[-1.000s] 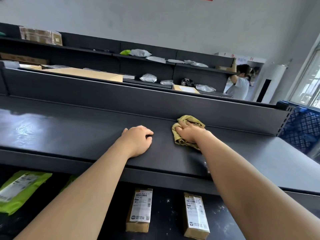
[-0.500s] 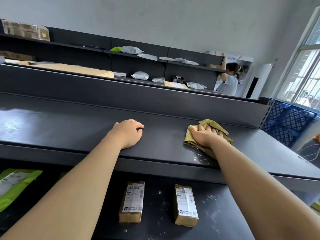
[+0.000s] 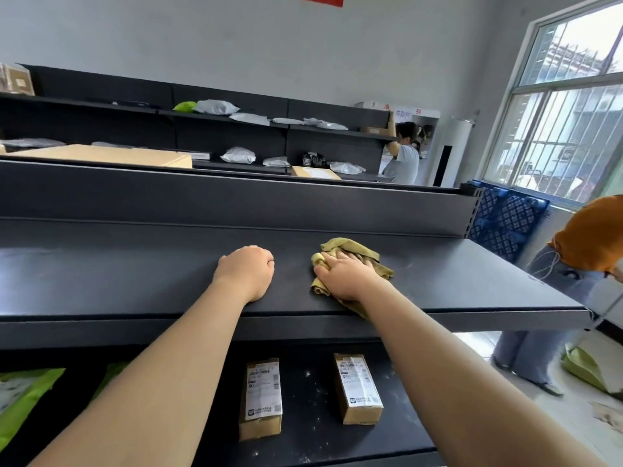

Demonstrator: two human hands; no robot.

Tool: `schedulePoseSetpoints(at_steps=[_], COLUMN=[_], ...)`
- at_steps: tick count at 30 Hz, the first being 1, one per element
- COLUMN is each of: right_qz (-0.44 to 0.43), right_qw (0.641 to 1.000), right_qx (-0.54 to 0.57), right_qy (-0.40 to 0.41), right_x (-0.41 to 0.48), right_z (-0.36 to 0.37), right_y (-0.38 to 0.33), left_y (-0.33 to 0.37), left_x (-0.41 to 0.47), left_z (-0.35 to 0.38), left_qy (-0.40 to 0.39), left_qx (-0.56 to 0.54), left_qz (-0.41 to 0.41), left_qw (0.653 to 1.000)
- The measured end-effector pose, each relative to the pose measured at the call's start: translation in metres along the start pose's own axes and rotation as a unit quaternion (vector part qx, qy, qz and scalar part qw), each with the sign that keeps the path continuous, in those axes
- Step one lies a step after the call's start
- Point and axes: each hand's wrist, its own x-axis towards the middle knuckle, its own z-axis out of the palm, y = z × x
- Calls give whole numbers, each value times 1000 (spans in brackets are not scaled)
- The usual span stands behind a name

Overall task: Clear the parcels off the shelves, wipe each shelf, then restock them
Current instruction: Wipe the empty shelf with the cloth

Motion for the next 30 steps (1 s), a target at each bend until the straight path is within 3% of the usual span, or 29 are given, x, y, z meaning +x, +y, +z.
schedulePoseSetpoints(at_steps=[6,16,20,23,30], right_qz=[-46,84,26,-31,-34], right_qw=[998,993,996,998,998], right_qx=[15,14,3,20,48], right_qy=[32,80,89,52,23], right_x=[-27,-51,-50,-43,-35], right_z=[2,-4,1,1,-12], right_y=[36,100,73,61,118], left_y=[9,25,42,64,103], left_x=[-4,-14,-16,-13,4], left_z=[-4,-3,-1,2,13], left_qy=[-3,-8,-21,-31,-61], left_qx=[79,-14,-46,-55,-19], left_qz=[0,5,25,29,9], left_qw=[997,1000,998,998,998])
